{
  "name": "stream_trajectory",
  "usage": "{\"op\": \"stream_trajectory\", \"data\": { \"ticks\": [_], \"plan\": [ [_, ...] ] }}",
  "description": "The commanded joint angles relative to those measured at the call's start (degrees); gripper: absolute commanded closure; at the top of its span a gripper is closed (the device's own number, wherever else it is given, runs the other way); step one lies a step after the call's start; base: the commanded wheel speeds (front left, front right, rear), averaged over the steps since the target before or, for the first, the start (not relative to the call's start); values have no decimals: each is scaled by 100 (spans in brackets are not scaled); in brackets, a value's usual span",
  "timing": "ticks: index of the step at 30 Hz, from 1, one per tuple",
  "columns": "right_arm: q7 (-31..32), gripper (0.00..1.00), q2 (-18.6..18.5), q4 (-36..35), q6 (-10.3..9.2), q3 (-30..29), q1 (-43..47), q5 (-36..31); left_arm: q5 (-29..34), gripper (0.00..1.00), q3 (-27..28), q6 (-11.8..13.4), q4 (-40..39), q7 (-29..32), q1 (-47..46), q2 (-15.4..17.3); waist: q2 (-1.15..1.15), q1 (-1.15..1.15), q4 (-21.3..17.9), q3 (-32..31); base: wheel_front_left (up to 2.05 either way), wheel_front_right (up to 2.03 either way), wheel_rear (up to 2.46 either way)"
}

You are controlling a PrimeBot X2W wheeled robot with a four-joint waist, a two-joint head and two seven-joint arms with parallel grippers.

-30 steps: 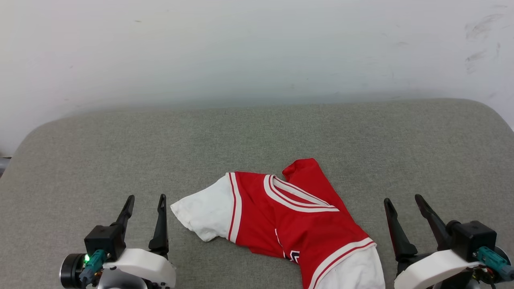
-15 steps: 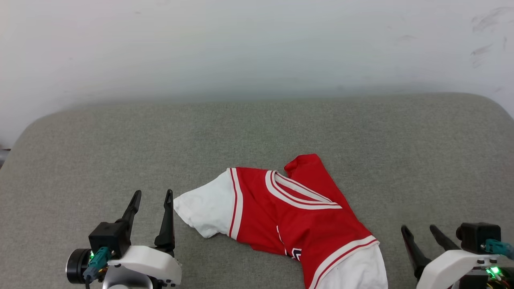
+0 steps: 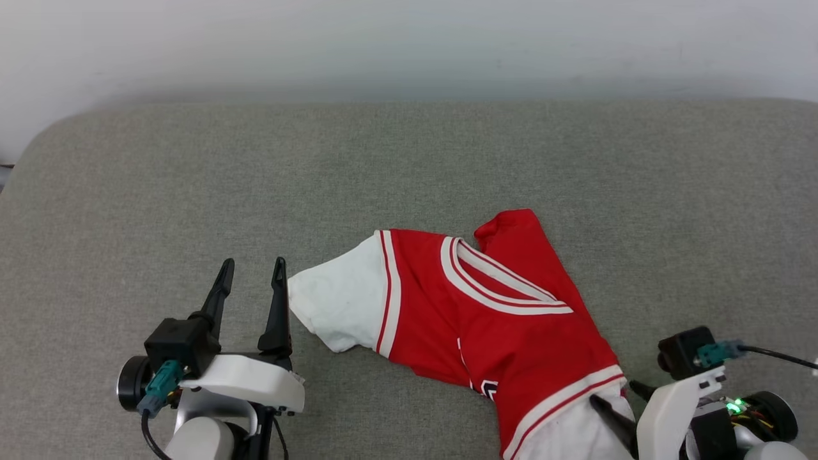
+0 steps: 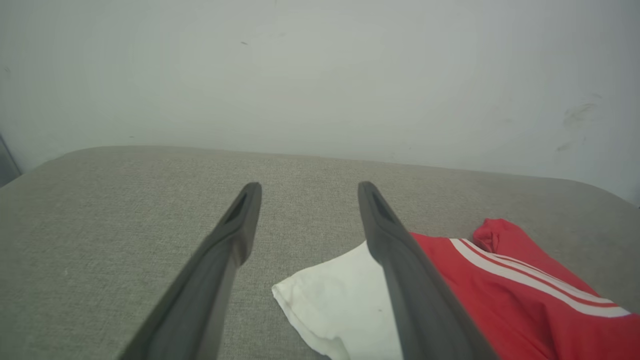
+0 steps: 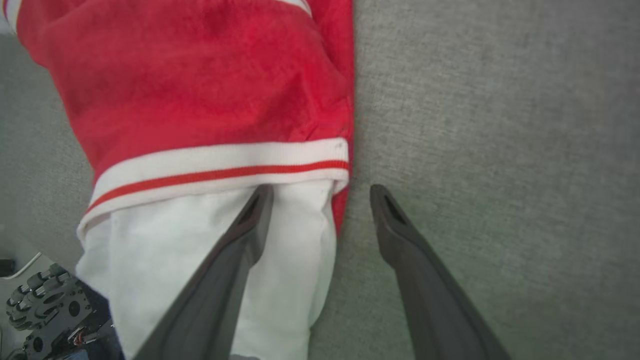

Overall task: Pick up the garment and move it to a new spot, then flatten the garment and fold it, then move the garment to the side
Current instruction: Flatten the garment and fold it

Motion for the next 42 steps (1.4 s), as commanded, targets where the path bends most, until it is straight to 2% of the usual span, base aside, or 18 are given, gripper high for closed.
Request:
{"op": "stream_trajectory", "data": {
  "ticks": [1,7,8,9,10,14,20,24,31,35,36,37,38,42],
  "plan": [
    [109,0,-127,97,-4,190,-116,78,52,0,25,-29,-11,-14,-97,-69,0,-1,94,172,0,0,0],
    [555,0,-326,696,-3,876,-240,402,159,0,140,-152,51,-14,-188,-225,0,-1,158,342,0,0,0],
    [598,15,-354,788,-3,955,-258,432,169,0,155,-167,63,-14,-198,-249,0,-1,163,355,0,0,0],
    [625,88,-368,857,-3,1017,-281,494,187,0,172,-182,75,-14,-208,-271,0,-1,166,366,0,0,0],
    [630,100,-383,897,-3,1067,-311,536,206,0,195,-207,92,-14,-218,-288,0,-1,165,372,0,0,0],
    [475,100,-603,821,-10,1050,-644,579,258,0,300,-269,138,-14,-220,-367,0,-1,129,354,0,0,0],
    [331,100,-1005,550,-7,727,-1282,353,361,0,428,-351,144,-14,-239,-458,0,-1,51,390,0,0,0],
    [252,100,-1251,768,-7,510,-1854,228,410,0,488,-424,116,-14,-358,-537,0,-1,61,592,0,0,0],
    [-389,100,-1211,1551,-7,466,-2772,40,554,0,553,-557,89,-14,-701,-658,0,-1,174,1048,0,0,0],
    [-864,98,-996,2130,-6,529,-3006,33,606,0,639,-607,100,-14,-800,-726,0,-1,169,1194,0,0,0],
    [-1015,67,-937,2269,-5,539,-3026,18,625,0,650,-622,119,-14,-813,-743,0,-1,163,1208,0,0,0],
    [-1180,50,-878,2389,-5,519,-3018,-13,648,0,672,-621,131,-14,-814,-750,0,-1,150,1217,0,0,0],
    [-1361,0,-799,2490,-5,477,-3010,-23,662,0,696,-625,138,-14,-812,-756,0,-1,128,1221,0,0,0],
    [-2120,0,-509,2821,-3,259,-2857,-139,708,0,771,-672,214,-14,-700,-785,0,-1,28,1138,0,0,0]
  ]
}}
